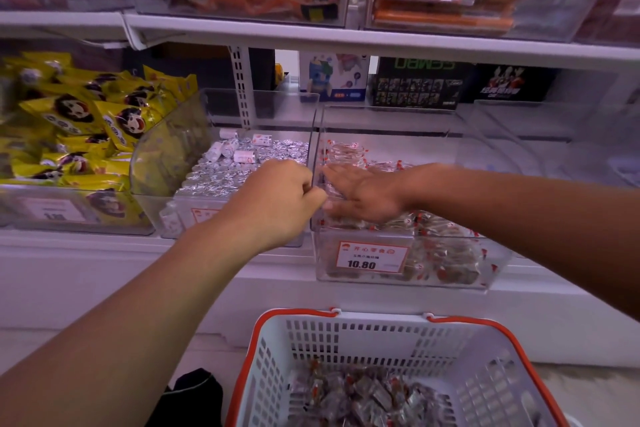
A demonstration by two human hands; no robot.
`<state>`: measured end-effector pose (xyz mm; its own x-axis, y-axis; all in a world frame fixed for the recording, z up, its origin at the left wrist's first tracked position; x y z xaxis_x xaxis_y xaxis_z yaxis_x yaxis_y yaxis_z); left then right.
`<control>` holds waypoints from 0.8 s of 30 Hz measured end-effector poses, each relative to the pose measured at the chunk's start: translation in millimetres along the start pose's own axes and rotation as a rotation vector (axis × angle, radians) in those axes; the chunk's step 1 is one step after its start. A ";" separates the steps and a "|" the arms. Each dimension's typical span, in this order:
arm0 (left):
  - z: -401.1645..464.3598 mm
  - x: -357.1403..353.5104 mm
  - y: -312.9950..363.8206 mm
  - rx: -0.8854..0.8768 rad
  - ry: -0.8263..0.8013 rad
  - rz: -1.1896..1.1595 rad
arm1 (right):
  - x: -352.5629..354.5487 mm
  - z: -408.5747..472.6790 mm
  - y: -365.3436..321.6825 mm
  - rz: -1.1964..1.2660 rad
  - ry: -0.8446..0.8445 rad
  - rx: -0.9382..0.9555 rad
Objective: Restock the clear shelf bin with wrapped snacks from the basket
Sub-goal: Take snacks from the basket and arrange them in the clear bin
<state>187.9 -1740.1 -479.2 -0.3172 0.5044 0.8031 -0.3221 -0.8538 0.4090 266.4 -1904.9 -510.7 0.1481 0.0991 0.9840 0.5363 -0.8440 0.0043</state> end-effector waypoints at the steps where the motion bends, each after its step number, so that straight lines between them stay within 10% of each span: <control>1: -0.4 -0.4 -0.1 0.006 0.004 -0.004 | -1.4 1.1 0.0 -0.009 0.018 0.001; 7: -6.3 6.4 1.7 0.004 0.037 0.002 | 11.0 -9.5 -10.6 0.063 0.111 -0.044; 10: -12.1 24.5 1.6 0.078 0.046 -0.085 | 38.3 -38.7 -23.2 0.245 0.470 -0.037; 15: -60.4 2.7 -3.5 0.331 -0.984 -0.061 | -7.6 -139.0 -53.2 0.446 1.453 0.146; 18: -91.1 -60.5 -7.6 0.302 -1.180 0.270 | -105.9 -148.7 -57.7 0.486 1.213 -0.001; 24: -184.0 -198.8 -23.7 0.278 -1.118 0.271 | -327.4 -183.0 -30.3 0.473 -0.175 -0.507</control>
<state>94.4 -1796.4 -728.3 0.6552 0.0277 0.7549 -0.1155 -0.9839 0.1364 49.6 -2008.3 -800.3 0.4230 -0.2906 0.8582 -0.0641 -0.9544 -0.2916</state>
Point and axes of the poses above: each hand's wrist, its own z-axis towards the middle knuckle, its own x-axis out of the back of the hand, y = z × x, the point moved 2 cm from there along z, towards the middle knuckle, and after that the axes turned 11 degrees about y, right-handed, at the moved point
